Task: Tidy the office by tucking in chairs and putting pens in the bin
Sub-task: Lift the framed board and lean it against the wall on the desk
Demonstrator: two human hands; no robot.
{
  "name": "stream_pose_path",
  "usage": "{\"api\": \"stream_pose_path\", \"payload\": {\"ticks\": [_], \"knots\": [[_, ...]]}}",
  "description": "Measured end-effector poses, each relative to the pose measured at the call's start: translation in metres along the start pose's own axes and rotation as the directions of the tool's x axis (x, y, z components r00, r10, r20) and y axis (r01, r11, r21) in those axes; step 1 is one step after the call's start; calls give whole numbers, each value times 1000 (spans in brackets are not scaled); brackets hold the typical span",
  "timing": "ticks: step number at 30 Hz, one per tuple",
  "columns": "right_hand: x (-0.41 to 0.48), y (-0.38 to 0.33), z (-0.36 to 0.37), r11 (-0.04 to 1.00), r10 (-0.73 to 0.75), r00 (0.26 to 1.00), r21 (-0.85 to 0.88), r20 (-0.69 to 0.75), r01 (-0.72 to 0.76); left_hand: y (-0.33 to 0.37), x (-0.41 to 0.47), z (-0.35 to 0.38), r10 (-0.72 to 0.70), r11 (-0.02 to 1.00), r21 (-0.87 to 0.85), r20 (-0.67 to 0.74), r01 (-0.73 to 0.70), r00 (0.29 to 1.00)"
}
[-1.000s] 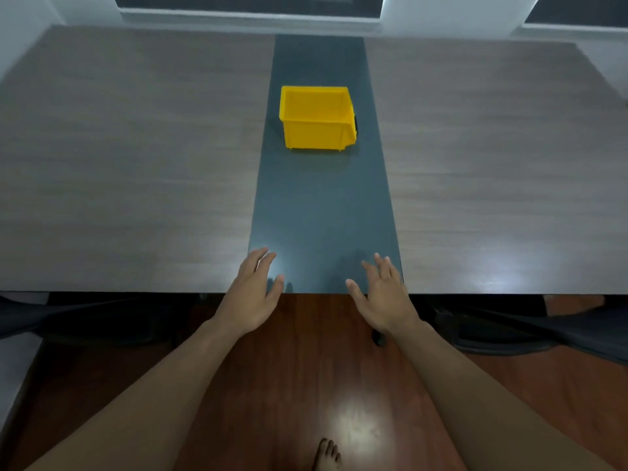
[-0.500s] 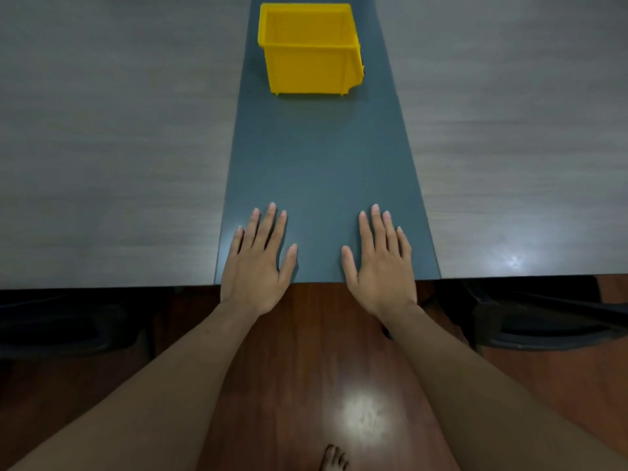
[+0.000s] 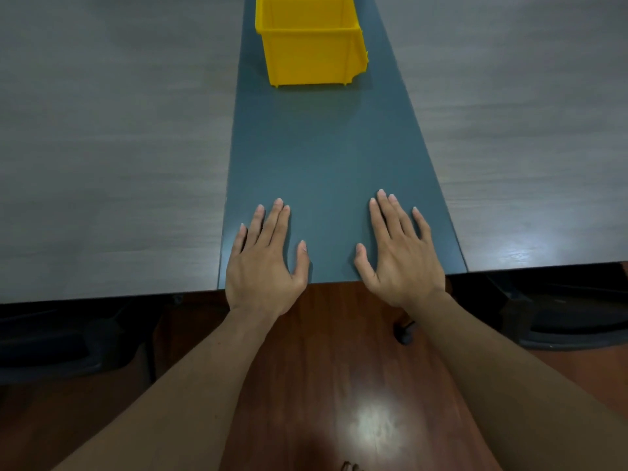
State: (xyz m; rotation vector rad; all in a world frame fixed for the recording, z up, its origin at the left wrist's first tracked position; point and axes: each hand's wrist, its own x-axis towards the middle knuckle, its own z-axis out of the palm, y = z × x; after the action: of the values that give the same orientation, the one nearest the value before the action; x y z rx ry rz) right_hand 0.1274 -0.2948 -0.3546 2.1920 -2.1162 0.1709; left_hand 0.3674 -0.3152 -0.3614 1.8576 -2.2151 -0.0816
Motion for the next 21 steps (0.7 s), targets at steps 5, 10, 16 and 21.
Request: {"api": "stream_pose_path", "payload": {"ticks": [5,10,16,21], "knots": [[9,-2,-2,1000,7,1000,-18,24,-7,-1,8,-1,-5,1000,20,2,5,1000],[23,-5,2,1000,17,1000,-9,19,-17,-8,23,2,5,1000,24,-9,-4,1000],[43,-7,5,1000,26,1000,5,9,-26,-16,44,5,7,1000,30,-12,-6,1000],[52,-3,7,999,26,1000,18,3,-26,-14,52,6,5,1000,24,-20,-4,1000]]}}
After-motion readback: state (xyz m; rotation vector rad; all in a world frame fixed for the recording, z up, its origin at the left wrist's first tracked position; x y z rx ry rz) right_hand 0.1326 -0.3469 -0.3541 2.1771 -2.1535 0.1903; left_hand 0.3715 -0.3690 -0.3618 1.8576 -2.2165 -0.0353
